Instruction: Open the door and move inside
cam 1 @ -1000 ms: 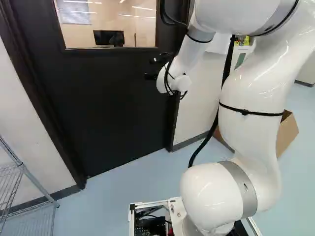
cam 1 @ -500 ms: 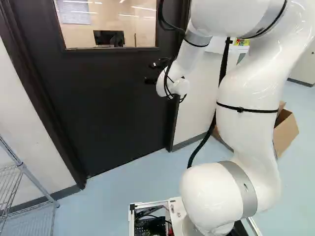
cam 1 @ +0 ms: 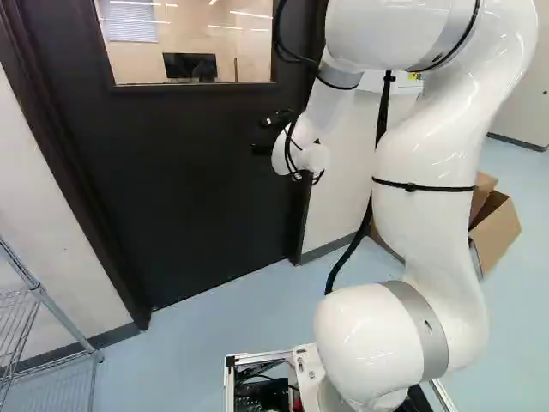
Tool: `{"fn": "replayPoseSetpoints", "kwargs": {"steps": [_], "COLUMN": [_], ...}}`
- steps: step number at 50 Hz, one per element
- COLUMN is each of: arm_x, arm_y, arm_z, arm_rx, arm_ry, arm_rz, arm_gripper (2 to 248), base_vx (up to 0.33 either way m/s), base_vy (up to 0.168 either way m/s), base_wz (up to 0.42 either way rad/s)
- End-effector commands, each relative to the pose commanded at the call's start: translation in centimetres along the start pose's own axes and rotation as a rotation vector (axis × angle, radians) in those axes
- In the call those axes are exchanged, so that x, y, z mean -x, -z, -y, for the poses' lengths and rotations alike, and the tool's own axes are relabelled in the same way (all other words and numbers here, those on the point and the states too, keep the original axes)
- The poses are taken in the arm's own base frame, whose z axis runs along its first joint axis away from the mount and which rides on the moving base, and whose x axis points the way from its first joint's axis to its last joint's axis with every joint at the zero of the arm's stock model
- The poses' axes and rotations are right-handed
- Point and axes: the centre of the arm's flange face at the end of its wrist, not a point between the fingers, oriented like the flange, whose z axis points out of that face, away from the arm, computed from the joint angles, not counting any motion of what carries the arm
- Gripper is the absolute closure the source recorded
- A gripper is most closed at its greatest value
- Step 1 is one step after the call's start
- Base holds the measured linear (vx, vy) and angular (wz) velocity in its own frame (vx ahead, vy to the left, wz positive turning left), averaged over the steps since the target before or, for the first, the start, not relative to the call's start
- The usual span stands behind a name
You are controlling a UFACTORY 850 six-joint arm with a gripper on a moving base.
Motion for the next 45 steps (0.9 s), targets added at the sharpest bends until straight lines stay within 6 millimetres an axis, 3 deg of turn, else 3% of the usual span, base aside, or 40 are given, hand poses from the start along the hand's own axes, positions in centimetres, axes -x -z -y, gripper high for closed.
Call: {"fn": "replayPoseSetpoints", "kwargs": {"steps": [28,45], "arm_x": [3.0,3.3], "arm_y": [-0.9,-0.9], "arm_z": [0.4,0.4], "arm_rx": [-0.011,-0.012], "arm_ry": [-0.014,-0.016], "arm_rz": [0.053,0.059], "arm_gripper": [3,3], "base_vx": [0.0,0.0], "base_vy": [0.0,0.0], "base_wz": [0.0,0.0]}}
